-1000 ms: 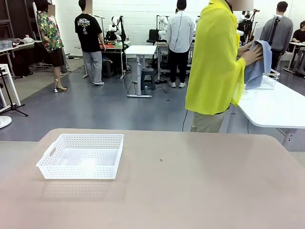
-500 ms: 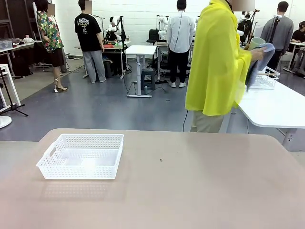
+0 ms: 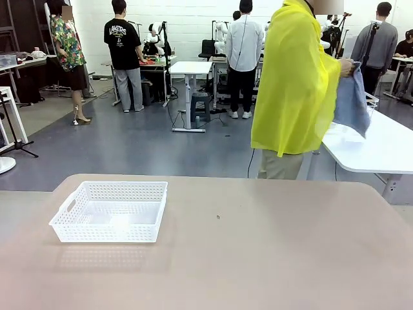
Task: Clean and organize the cups into the basket.
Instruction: Pick up the Organizing basket and move it to the center of the table, then pick up the Reusable plastic cup from the right side of the table and place it inside the Organizing basket.
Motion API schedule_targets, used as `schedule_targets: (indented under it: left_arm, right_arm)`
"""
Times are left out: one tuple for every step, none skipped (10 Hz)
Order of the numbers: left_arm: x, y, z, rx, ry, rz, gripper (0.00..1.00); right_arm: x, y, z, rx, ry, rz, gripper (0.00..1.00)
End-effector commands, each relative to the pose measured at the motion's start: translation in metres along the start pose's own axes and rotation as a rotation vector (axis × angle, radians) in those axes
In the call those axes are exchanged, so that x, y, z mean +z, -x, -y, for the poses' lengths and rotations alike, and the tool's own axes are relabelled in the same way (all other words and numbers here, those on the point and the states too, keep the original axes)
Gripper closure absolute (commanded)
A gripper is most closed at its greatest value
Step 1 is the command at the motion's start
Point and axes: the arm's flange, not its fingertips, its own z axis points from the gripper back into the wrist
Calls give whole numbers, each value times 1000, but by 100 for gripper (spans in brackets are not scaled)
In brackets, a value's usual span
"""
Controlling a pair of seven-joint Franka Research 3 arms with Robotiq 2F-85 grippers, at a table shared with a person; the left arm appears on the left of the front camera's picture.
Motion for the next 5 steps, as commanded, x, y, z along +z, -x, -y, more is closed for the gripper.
schedule_targets:
  left_arm:
    - [0,-1,-2,-6,13,7,0]
    - [0,-1,-2,-6,13,7,0]
    - [0,-1,-2,-6,13,7,0]
    - [0,-1,-2,-6,13,7,0]
    - [0,-1,-2,-6,13,7,0]
  right_arm:
    - [-1,0,2,15,-25,16,0]
    - [-1,0,2,15,-25,16,0]
    - [-1,0,2,15,-25,16,0]
    - [-1,0,2,15,-25,16,0]
    - [-1,0,2,15,-25,16,0]
